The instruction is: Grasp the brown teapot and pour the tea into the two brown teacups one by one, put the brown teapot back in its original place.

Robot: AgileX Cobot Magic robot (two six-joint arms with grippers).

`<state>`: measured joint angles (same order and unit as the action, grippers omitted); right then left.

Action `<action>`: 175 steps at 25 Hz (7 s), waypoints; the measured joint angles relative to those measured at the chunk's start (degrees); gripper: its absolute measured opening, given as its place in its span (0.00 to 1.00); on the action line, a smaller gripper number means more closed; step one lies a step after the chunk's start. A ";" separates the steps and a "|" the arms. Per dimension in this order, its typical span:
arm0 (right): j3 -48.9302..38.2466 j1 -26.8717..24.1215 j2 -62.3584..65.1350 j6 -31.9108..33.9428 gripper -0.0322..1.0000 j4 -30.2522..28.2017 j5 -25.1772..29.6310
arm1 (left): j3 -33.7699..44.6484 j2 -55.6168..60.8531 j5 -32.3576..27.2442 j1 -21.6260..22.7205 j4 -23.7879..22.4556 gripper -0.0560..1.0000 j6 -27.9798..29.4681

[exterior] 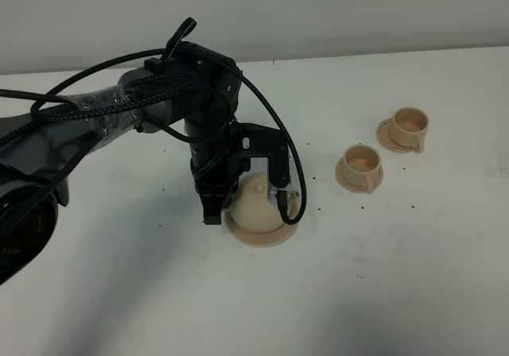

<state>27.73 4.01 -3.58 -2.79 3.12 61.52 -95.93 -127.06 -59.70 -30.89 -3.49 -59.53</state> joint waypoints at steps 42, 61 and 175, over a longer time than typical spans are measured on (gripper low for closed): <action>0.00 0.00 0.00 0.00 0.26 0.05 0.00 | 0.00 2.91 2.37 1.66 5.45 0.16 -1.32; 0.00 0.00 0.00 0.00 0.26 0.05 0.00 | 0.05 5.82 8.42 2.38 9.21 0.16 -2.60; 0.00 0.00 0.00 -0.05 0.26 0.10 0.00 | -36.75 -20.57 30.33 -4.97 -5.40 0.16 -7.92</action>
<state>27.73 4.01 -3.58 -2.84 3.21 61.52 -132.69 -147.64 -29.36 -35.86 -8.89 -67.45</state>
